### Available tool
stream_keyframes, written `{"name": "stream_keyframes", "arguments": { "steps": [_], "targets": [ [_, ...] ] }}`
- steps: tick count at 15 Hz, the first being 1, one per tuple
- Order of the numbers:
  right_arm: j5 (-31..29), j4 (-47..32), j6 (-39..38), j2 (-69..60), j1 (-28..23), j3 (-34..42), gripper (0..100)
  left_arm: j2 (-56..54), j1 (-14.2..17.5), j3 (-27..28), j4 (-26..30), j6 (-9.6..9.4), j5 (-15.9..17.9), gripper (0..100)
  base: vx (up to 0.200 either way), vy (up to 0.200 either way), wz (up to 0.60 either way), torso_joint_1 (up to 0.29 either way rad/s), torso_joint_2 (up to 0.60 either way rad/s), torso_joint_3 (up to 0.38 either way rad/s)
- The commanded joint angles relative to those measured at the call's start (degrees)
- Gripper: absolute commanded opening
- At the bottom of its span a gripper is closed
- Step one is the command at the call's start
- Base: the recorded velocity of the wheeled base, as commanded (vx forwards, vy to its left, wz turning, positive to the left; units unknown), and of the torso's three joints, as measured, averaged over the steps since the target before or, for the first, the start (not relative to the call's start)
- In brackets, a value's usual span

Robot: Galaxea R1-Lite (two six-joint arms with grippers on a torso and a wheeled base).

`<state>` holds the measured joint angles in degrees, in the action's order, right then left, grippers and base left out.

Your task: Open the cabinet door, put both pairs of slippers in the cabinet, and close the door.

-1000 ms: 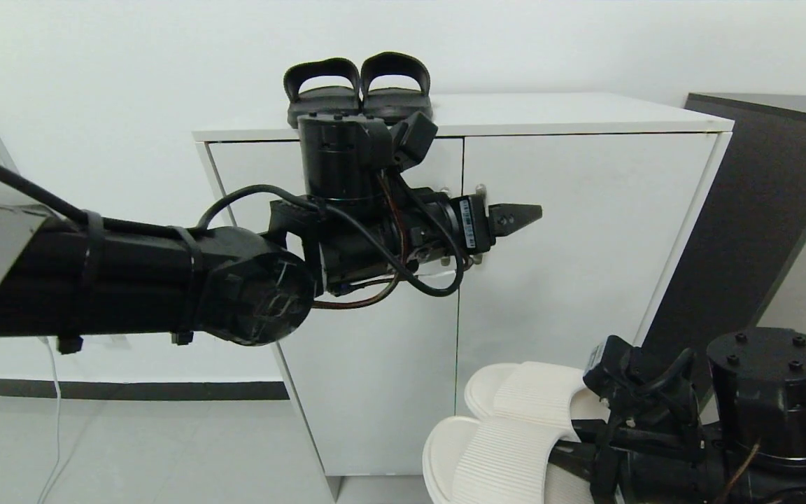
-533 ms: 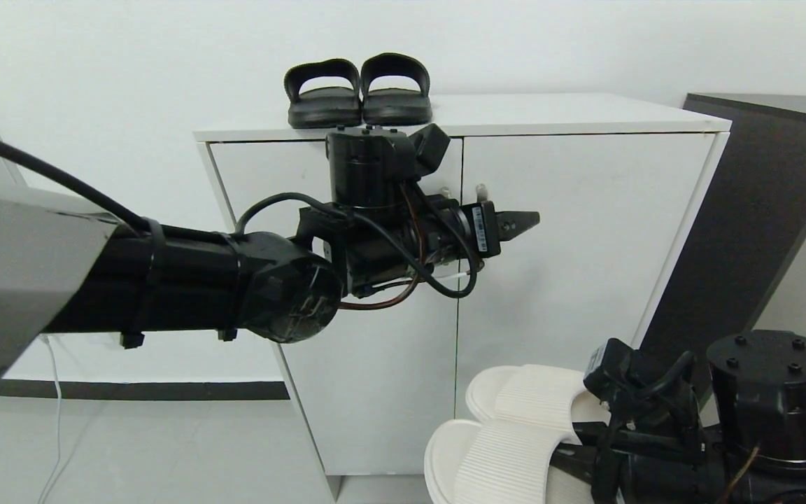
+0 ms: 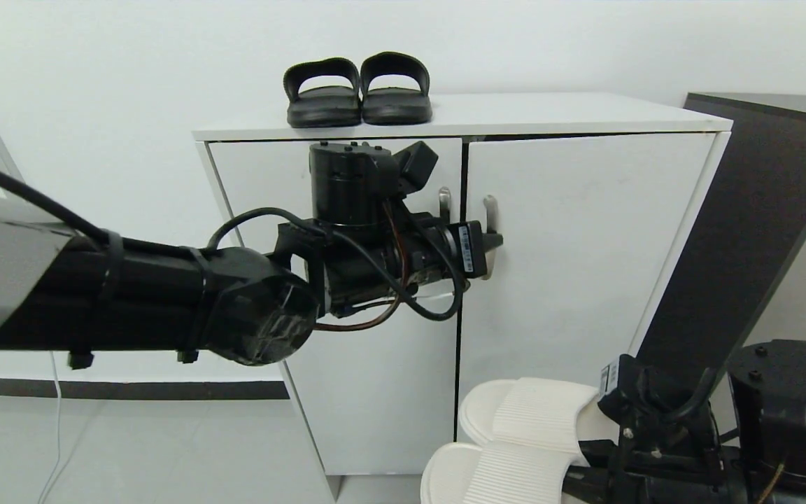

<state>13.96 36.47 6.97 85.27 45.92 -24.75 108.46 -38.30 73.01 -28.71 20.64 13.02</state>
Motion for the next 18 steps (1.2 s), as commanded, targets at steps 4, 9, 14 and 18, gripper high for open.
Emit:
{"name": "stream_keyframes", "arguments": {
  "steps": [4, 9, 14, 18],
  "targets": [
    [0.4, 0.0, 0.9, -0.7, 0.4, 0.8, 0, -8.8, -2.1, -10.3, -4.6, 0.02, -0.2, 0, 0.0, 0.0, 0.0, 0.0, 0.0, 0.0],
    [0.4, 0.0, 0.9, -0.3, 0.7, 0.8, 0, -10.9, 1.3, -13.7, -6.7, 0.1, 0.5, 0, 0.0, 0.0, 0.0, 0.0, 0.0, 0.0],
    [0.5, 0.1, 1.7, 0.2, 0.7, 1.0, 0, -4.7, 3.1, -9.8, -11.1, 1.69, 1.2, 0, 0.0, 0.0, 0.0, 0.0, 0.0, 0.0],
    [0.5, 0.1, 1.8, 0.2, 0.7, 1.1, 0, 1.1, 4.5, -2.2, -11.1, 3.62, 0.8, 0, 0.0, 0.0, 0.0, 0.0, 0.0, 0.0]
  ]
}}
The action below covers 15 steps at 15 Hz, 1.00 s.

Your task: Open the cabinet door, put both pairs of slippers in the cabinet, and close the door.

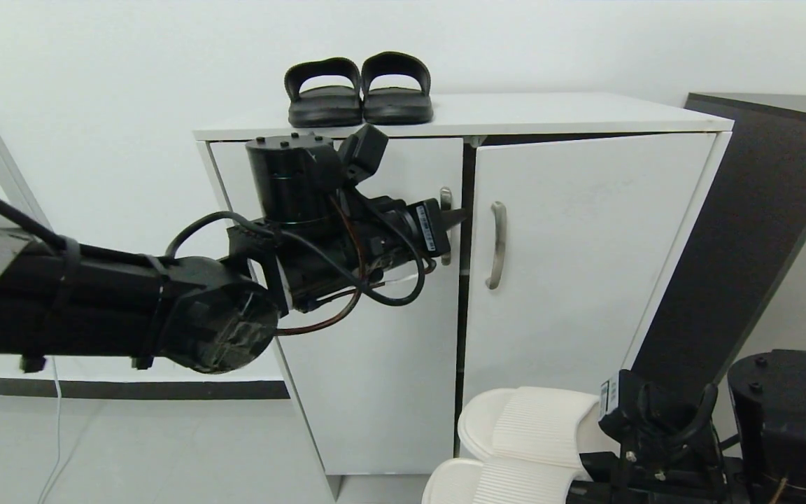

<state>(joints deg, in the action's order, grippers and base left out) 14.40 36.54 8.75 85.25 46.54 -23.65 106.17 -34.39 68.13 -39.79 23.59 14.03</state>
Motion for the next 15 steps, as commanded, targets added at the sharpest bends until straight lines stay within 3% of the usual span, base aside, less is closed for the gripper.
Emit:
{"name": "stream_keyframes", "arguments": {
  "steps": [1, 9, 11, 13, 15],
  "targets": [
    [0.0, 0.0, 0.0, 0.2, 0.0, 0.0, 0, 3.9, 1.1, 3.5, 0.0, 1.2, -0.2, 0, 0.0, 0.0, 0.0, 0.0, 0.0, 0.0],
    [-0.1, -0.1, -0.1, 0.2, 0.9, 0.0, 0, 6.2, 0.8, 5.7, -0.6, 1.2, -0.1, 0, 0.0, 0.0, 0.0, 0.0, 0.0, 0.0],
    [-0.1, -0.1, -0.1, 0.2, 1.0, 0.2, 0, 6.2, 0.6, 5.3, -1.8, 1.28, -0.4, 0, -0.2, 0.0, 0.0, 0.007, 0.0, 0.0],
    [-0.1, -0.1, -0.1, 0.2, 1.0, 0.4, 0, 4.8, -2.0, 2.2, -2.8, 0.93, -0.6, 0, -0.2, 0.0, 0.0, 0.002, 0.0, 0.0],
    [-0.1, -0.1, -0.1, 0.2, 1.4, 0.5, 0, 1.5, -7.1, -3.2, -5.7, 0.67, -1.1, 0, -0.2, 0.0, 0.0, 0.002, 0.0, 0.007]
  ]
}}
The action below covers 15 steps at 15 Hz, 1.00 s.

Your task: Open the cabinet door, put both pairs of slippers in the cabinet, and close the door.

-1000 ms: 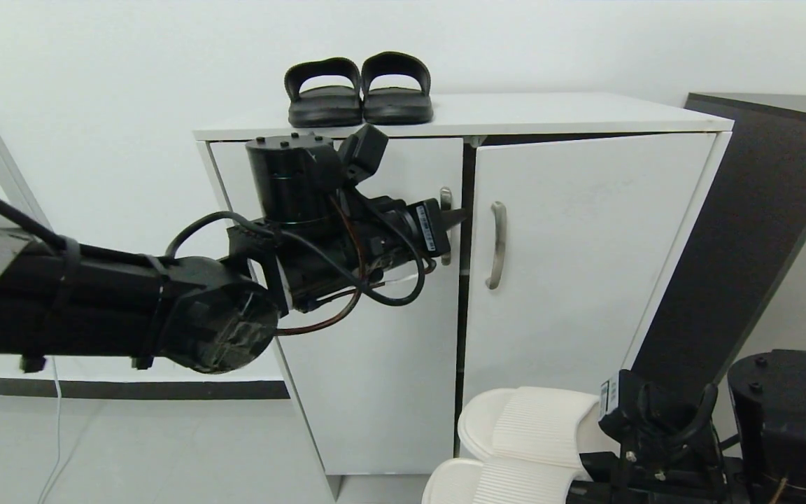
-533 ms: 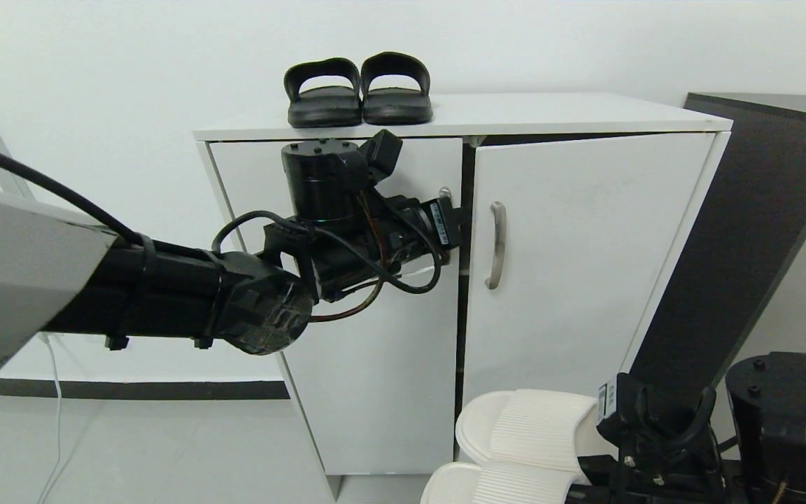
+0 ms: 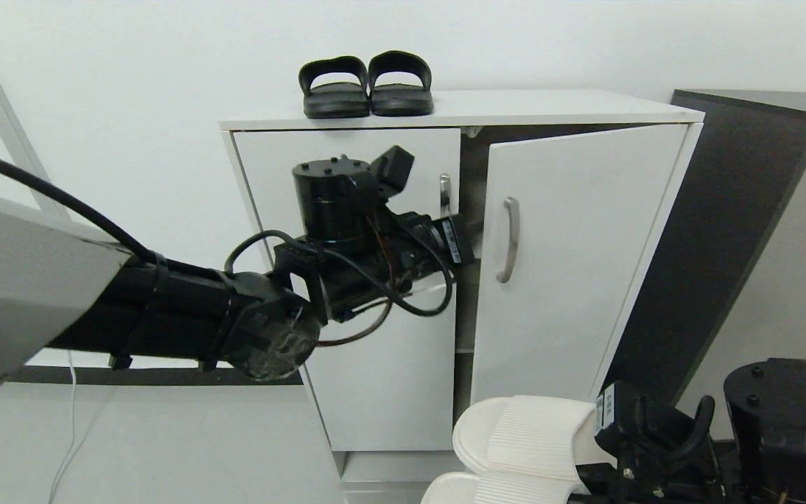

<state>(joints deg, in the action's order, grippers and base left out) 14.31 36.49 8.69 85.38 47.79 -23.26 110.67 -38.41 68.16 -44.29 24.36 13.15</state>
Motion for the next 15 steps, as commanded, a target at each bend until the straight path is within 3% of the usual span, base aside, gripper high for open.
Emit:
{"name": "stream_keyframes", "arguments": {
  "steps": [1, 4, 7, 10, 11, 12, 13, 15],
  "targets": [
    [0.0, 0.0, 0.0, -0.2, 0.8, 0.3, 0, -4.7, -5.8, -4.9, -2.2, -0.27, -0.8, 0, -0.2, 0.0, 0.0, 0.002, 0.0, -0.002],
    [-0.2, 0.0, 0.1, -0.3, 1.7, 0.4, 0, -6.5, -8.0, -5.8, -2.1, -0.89, -0.8, 0, -0.2, 0.0, 0.0, -0.001, 0.0, 0.001],
    [-0.3, 0.2, 0.0, -0.3, 1.5, 0.6, 0, -8.1, -4.7, -8.0, -3.0, -1.59, -0.8, 0, -0.133, 0.0, 0.0, 0.002, 0.0, 0.003],
    [-0.3, 0.2, -0.3, 0.7, -0.6, -0.2, 0, -20.3, -0.3, -19.9, -2.8, -5.64, -1.3, 0, 0.0, 0.0, 0.0, 0.0, 0.0, 0.0],
    [-0.3, 0.2, -0.3, 0.8, -1.1, -0.5, 0, -23.7, 0.3, -22.7, -2.6, -5.72, -2.3, 0, 0.0, 0.0, 0.0, 0.0, 0.0, 0.0],
    [-0.4, 0.2, -0.6, 1.0, -2.7, -1.3, 0, -33.5, 2.4, -30.5, -0.1, -5.81, -7.4, 0, 0.0, 0.0, 0.0, 0.0, 0.0, 0.0],
    [-0.4, 0.2, -0.8, 1.2, -3.6, -1.8, 0, -39.9, 4.8, -34.3, 2.7, -5.9, -10.3, 0, 0.0, 0.0, 0.0, 0.0, 0.0, 0.0],
    [-0.4, 0.2, -1.3, 2.9, -5.1, -3.1, 0, -54.4, 11.1, -41.4, 11.5, -6.08, -11.5, 0, 0.0, 0.0, 0.0, 0.0, 0.0, 0.0]
  ]
}}
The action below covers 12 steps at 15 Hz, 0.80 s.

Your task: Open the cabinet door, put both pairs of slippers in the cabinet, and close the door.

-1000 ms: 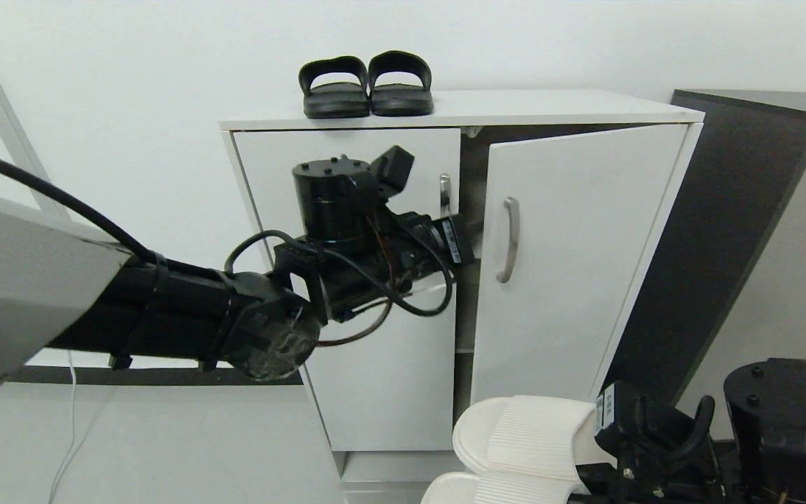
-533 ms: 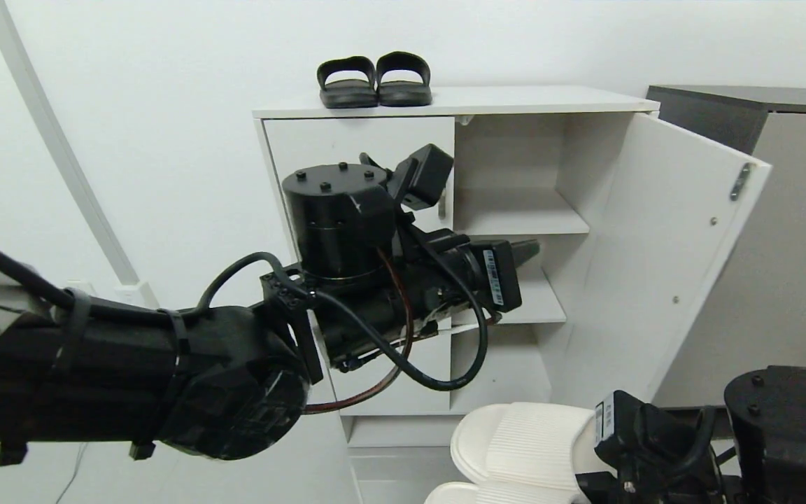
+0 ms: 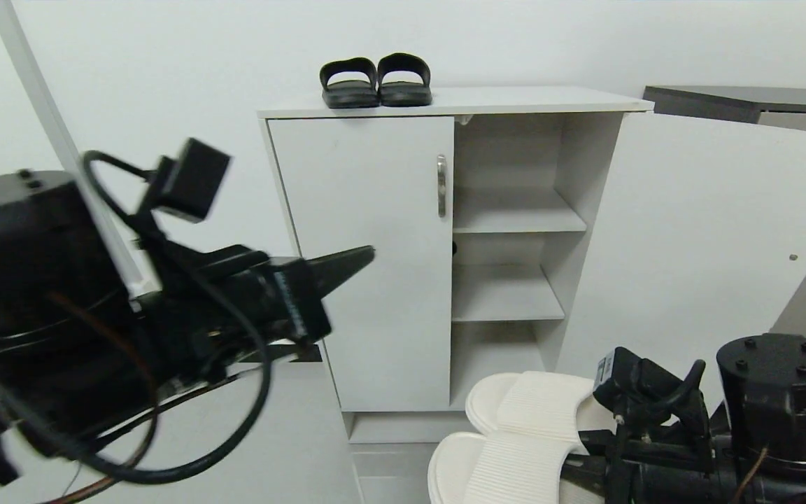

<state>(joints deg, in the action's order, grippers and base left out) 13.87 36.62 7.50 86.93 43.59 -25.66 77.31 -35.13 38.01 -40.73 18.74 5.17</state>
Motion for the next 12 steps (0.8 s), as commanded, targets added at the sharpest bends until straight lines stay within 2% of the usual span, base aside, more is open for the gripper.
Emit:
{"name": "stream_keyframes", "arguments": {
  "steps": [1, 3, 4, 6, 7, 9, 10, 11, 12],
  "targets": [
    [0.1, 0.1, -1.0, 2.1, -1.0, -1.0, 0, -28.1, 10.4, -13.2, 14.4, -1.51, -3.7, 0, 0.0, 0.0, 0.0, 0.0, 0.0, 0.0],
    [-0.1, 2.9, -1.9, 3.9, -1.0, -1.0, 0, -43.7, 17.0, -15.3, 31.3, -5.38, -3.8, 0, 0.0, 0.0, 0.0, 0.0, 0.0, 0.0],
    [-0.2, 4.2, -1.9, 4.5, -1.0, -0.7, 0, -49.4, 20.1, -15.3, 38.3, -5.99, -4.2, 0, 0.0, 0.0, 0.0, 0.0, 0.0, 0.0],
    [-0.2, 5.0, -1.9, 4.8, -1.0, -0.6, 0, -60.5, 25.1, -16.2, 48.6, -6.08, -6.0, 0, 0.0, 0.0, 0.0, 0.0, 0.0, 0.0],
    [-0.2, 5.0, -1.9, 4.8, -0.9, -0.6, 0, -64.5, 26.3, -17.8, 49.8, -6.08, -7.6, 0, 0.0, 0.0, 0.0, 0.0, 0.0, 0.0],
    [-0.2, 5.0, -1.9, 4.8, -0.9, -0.5, 0, -68.6, 26.6, -21.3, 49.8, -7.05, -9.8, 0, 0.0, 0.0, 0.0, 0.0, 0.0, 0.0],
    [-0.2, 5.0, -1.9, 5.1, -0.9, -0.4, 0, -71.5, 26.6, -26.0, 49.6, -9.51, -13.1, 0, 0.0, 0.0, 0.0, 0.0, 0.0, 0.0],
    [-0.2, 5.0, -1.9, 5.2, -0.9, -0.4, 0, -72.1, 26.6, -28.8, 49.1, -11.27, -14.5, 0, 0.0, 0.0, 0.0, 0.0, 0.0, 0.0],
    [-0.2, 5.0, -1.9, 5.2, -0.9, -0.4, 0, -72.1, 26.6, -31.2, 46.4, -11.44, -17.2, 0, 0.0, 0.0, 0.0, 0.0, 0.0, 0.0]
  ]
}}
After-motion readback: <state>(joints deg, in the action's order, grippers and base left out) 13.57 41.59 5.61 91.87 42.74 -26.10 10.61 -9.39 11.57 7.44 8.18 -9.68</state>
